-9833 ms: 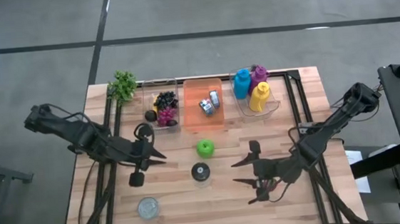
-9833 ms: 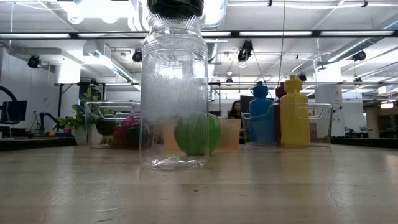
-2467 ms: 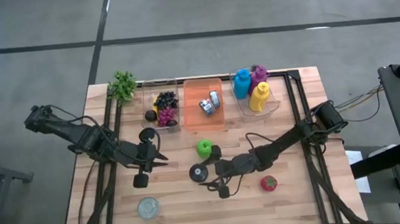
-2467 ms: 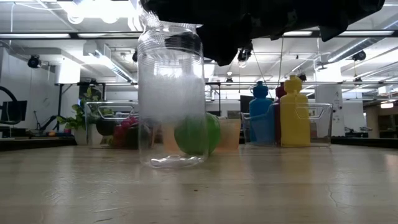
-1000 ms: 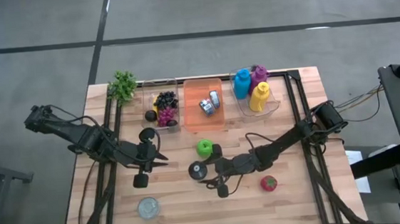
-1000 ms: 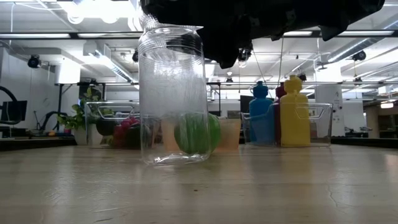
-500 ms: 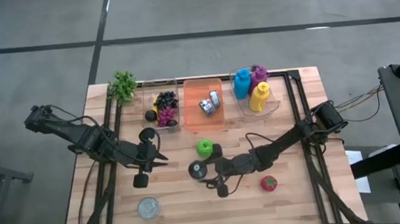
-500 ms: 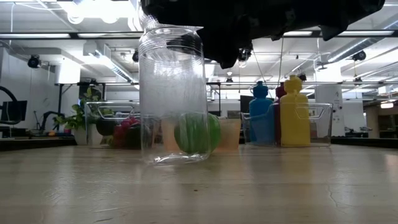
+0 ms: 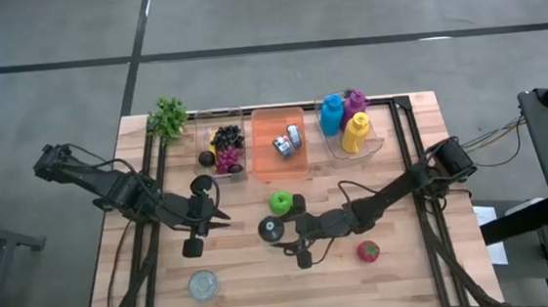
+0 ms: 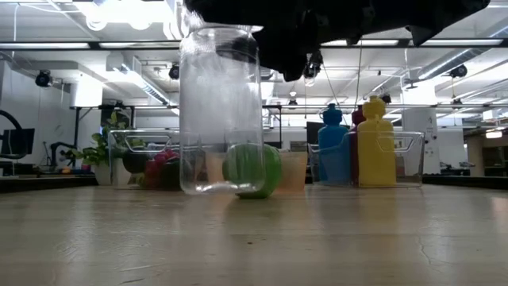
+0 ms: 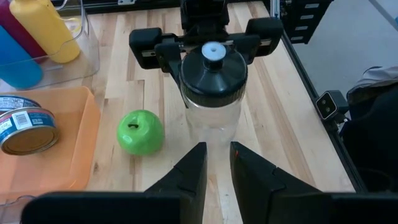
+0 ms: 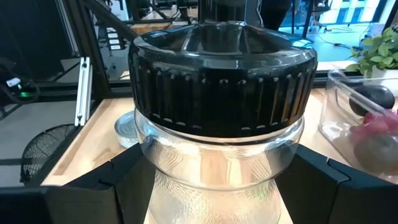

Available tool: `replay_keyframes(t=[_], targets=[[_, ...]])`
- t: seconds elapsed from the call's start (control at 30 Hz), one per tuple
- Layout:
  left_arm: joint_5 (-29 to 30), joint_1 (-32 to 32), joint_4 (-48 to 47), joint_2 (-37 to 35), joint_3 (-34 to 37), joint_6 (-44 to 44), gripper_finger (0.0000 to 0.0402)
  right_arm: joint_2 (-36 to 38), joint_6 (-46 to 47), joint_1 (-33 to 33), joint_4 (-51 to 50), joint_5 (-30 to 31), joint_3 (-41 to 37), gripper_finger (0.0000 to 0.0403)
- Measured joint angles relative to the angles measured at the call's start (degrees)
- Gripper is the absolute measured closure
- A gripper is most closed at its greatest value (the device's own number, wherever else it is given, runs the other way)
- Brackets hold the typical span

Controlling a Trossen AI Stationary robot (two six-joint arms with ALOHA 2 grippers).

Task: Pick & Place Food Item
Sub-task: Put the transparent water bottle into the right transparent bin

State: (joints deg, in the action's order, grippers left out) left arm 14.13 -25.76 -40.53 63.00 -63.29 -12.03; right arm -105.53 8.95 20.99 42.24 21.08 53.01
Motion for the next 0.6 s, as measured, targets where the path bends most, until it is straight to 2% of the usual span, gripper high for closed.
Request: replay_keyframes(t=[0.3, 0.4, 0.6], targets=[[0.0, 0.0, 0.0, 0.0, 0.0, 0.0, 0.0327, 3.6, 0.0, 0.2, -0.2, 0.0, 0.0, 0.0128], [0.0, 0.0, 0.0, 0.0, 0.0, 0.0, 0.0327, 6.4, -0.1, 0.1, -3.6, 0.3, -0.2, 0.013], [0.0, 0.0, 0.0, 0.0, 0.0, 0.0, 0.0327, 15.0, -1.7, 0.4, -15.5, 9.6, -0.2, 0.0128]])
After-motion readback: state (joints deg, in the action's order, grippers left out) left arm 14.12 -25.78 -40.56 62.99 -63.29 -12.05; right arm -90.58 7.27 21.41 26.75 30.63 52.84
